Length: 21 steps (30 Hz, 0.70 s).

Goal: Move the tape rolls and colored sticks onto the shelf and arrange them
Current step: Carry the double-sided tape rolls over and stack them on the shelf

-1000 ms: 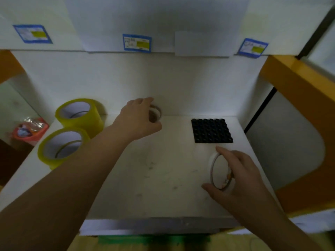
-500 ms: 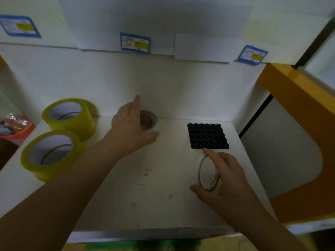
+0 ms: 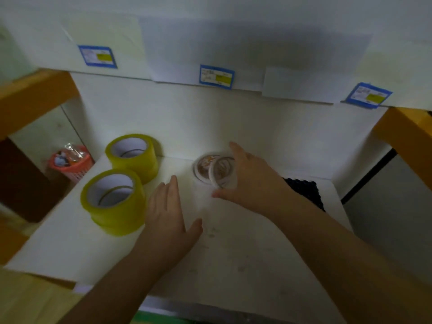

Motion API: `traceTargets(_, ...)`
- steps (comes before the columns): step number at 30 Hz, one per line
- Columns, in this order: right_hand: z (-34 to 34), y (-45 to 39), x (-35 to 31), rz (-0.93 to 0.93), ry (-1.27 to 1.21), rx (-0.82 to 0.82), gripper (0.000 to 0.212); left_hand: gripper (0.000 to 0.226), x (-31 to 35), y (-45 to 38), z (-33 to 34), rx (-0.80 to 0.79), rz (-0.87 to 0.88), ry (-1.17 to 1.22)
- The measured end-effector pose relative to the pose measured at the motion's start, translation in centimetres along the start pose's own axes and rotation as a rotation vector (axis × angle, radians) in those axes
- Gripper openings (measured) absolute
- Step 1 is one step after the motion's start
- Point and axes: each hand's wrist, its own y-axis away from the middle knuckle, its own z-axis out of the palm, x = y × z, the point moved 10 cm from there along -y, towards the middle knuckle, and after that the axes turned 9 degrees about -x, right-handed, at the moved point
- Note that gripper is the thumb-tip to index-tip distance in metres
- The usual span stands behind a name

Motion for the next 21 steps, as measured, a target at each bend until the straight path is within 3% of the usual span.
traceTargets(8,1.0,-6.1,-2.1,-0.025,0.104,-0.061,0.113,0.099,0.1,1.5,-0.5,0.014,0.010,-0.044)
traceTargets(21,1.9,-6.7,-1.3,0.041,0.044,-0.063,0.103,0.102,0.6,0.5,-0.8,-0.026,0.083,0.050)
